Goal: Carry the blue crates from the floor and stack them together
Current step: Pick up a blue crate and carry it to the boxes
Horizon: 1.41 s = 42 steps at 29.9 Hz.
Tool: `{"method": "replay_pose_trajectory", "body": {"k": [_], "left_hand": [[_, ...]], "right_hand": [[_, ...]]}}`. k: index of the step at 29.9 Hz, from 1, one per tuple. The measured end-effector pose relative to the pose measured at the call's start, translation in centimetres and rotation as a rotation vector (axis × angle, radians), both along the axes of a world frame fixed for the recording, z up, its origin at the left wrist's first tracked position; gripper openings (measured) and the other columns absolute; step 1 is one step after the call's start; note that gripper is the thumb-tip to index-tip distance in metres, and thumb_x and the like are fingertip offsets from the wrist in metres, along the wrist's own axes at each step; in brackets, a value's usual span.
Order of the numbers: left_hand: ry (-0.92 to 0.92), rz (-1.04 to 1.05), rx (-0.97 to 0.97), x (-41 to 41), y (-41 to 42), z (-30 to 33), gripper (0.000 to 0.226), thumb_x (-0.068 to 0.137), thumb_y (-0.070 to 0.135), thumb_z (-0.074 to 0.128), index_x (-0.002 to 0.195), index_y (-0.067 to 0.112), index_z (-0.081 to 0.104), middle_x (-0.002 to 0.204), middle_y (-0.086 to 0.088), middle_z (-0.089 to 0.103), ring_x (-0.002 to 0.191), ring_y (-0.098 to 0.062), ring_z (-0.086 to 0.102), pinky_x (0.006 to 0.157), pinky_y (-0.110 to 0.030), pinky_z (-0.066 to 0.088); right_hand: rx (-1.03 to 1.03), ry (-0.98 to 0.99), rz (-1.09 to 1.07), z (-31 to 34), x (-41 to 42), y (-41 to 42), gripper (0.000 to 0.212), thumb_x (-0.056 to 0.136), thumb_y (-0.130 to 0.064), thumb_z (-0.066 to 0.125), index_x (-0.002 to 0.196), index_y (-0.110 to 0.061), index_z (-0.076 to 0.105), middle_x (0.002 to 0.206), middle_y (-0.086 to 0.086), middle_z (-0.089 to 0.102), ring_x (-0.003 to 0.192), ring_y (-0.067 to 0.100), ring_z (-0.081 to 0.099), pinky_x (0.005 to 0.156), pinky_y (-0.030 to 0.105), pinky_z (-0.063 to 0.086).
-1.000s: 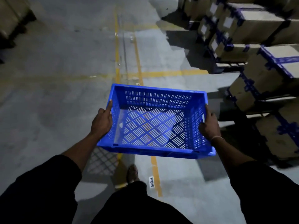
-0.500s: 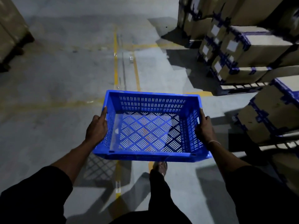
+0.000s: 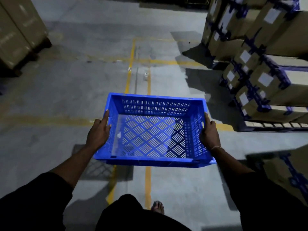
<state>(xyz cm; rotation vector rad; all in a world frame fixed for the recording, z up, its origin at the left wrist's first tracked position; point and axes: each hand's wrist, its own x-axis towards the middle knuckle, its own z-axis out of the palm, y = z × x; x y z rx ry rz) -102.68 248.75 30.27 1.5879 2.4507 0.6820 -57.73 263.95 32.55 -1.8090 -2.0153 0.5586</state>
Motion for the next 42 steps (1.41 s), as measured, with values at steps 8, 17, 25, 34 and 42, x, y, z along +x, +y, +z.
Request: {"method": "replay_pose_trajectory", "body": {"k": [8,17,25,34,42], "left_hand": [[-0.038,-0.009,0.027,-6.2,15.3,-2.5,0.07,0.099,0.017,0.051,0.159,0.031,0.019,0.096,-0.016,0.047,0.076,-0.042,0.057,0.065,-0.046,0.049],[-0.063,-0.069,0.008,-15.9,36.1,-3.1,0.075,0.096,0.018,0.053,0.159,0.037,0.015,0.095,-0.01,0.045,0.075,-0.041,0.057,0.068,-0.046,0.051],[-0.04,-0.082,0.009,-21.7,52.5,-1.7,0.079,0.094,0.016,0.056,0.159,0.035,0.016,0.1,-0.014,0.048,0.081,-0.043,0.059,0.07,-0.045,0.049],[-0.011,-0.068,-0.025,-24.9,72.5,-3.8,0.075,0.096,0.014,0.051,0.16,0.029,0.015,0.103,-0.02,0.047,0.078,-0.044,0.057,0.068,-0.048,0.048],[0.014,-0.067,-0.017,-27.3,88.5,-4.7,0.074,0.096,0.008,0.051,0.16,0.019,0.017,0.1,-0.022,0.048,0.076,-0.044,0.055,0.068,-0.045,0.046]], "right_hand": [[-0.023,-0.044,0.014,-1.2,-6.1,16.2,0.082,0.092,-0.005,0.05,0.159,-0.032,0.012,0.121,0.019,0.046,0.089,0.041,0.06,0.07,0.038,0.045],[-0.032,-0.032,-0.027,-2.5,-15.1,35.1,0.082,0.091,-0.007,0.054,0.159,-0.031,0.014,0.12,0.019,0.046,0.09,0.043,0.06,0.075,0.047,0.052],[-0.009,-0.025,-0.048,-2.9,-20.3,50.5,0.087,0.087,0.0,0.052,0.16,-0.027,0.014,0.117,0.021,0.045,0.083,0.046,0.057,0.071,0.045,0.05],[-0.019,0.0,-0.016,-4.7,-24.7,71.2,0.08,0.09,0.001,0.05,0.16,-0.023,0.018,0.13,0.024,0.045,0.097,0.043,0.059,0.075,0.037,0.042],[-0.125,0.05,0.007,-5.8,-27.8,89.5,0.087,0.089,-0.001,0.052,0.161,-0.028,0.012,0.129,0.02,0.042,0.096,0.041,0.058,0.076,0.04,0.046]]}}
